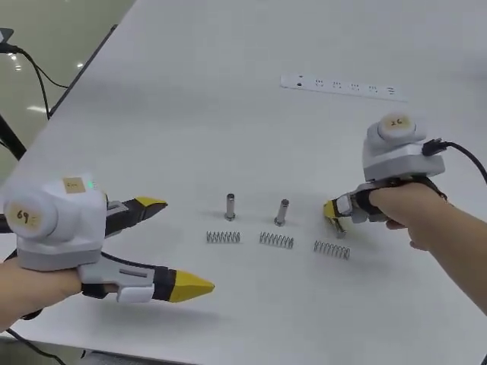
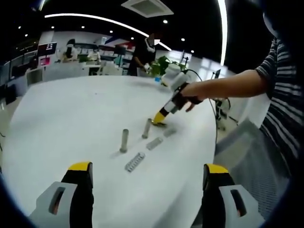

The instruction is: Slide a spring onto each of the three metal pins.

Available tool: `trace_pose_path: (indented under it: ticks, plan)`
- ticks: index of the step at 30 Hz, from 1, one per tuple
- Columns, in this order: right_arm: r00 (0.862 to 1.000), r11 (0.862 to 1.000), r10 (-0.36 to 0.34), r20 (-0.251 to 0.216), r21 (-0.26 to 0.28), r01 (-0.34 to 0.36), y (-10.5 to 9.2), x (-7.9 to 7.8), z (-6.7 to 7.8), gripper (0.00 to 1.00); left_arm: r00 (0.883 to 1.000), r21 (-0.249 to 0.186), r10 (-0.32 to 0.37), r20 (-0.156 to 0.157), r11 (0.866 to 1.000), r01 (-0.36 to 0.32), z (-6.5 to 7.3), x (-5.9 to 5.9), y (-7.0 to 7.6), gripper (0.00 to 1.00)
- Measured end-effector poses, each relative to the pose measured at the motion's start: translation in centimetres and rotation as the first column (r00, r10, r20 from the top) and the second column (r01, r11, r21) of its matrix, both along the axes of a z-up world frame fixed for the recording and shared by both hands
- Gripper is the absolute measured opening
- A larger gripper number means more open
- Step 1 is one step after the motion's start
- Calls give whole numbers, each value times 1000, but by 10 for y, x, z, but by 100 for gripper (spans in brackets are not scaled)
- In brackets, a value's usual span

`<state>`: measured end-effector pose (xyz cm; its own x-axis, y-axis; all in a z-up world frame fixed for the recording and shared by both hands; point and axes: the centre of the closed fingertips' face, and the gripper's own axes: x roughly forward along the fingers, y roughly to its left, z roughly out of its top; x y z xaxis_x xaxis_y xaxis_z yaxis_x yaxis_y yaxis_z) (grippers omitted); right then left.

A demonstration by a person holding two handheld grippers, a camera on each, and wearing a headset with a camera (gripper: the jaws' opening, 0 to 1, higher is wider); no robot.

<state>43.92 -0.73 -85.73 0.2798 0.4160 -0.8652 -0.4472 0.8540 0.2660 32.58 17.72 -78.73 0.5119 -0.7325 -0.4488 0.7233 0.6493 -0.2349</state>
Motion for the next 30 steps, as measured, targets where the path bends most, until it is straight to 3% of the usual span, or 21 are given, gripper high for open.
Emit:
trace_pose_path:
  ticks: [5,7,8,9,13,25,27,30]
  plan:
    - [996,998,69,53,4,-69,3,-5,2,4,1000,0,6,1,1000,-6,0,1,2,93]
    - [996,998,63,56,9,-64,2,-7,2,4,1000,0,8,1,1000,-8,0,1,2,93]
    - [994,997,77,83,21,-79,3,-6,3,4,1000,1,7,1,1000,-7,0,1,2,93]
    - [995,997,71,70,17,-72,1,-8,2,4,1000,1,7,2,1000,-7,0,1,1,93]
    - [990,995,92,105,35,-96,3,-9,4,4,1000,-2,10,4,1000,-10,1,2,0,93]
    - [984,991,104,145,70,-115,4,-11,8,4,1000,0,15,4,1000,-15,1,1,2,93]
    - [982,988,103,160,94,-119,6,-11,11,4,1000,1,19,6,1000,-19,2,2,3,93]
    - [976,987,116,186,89,-134,6,-10,13,4,1000,1,21,10,1000,-21,3,4,4,93]
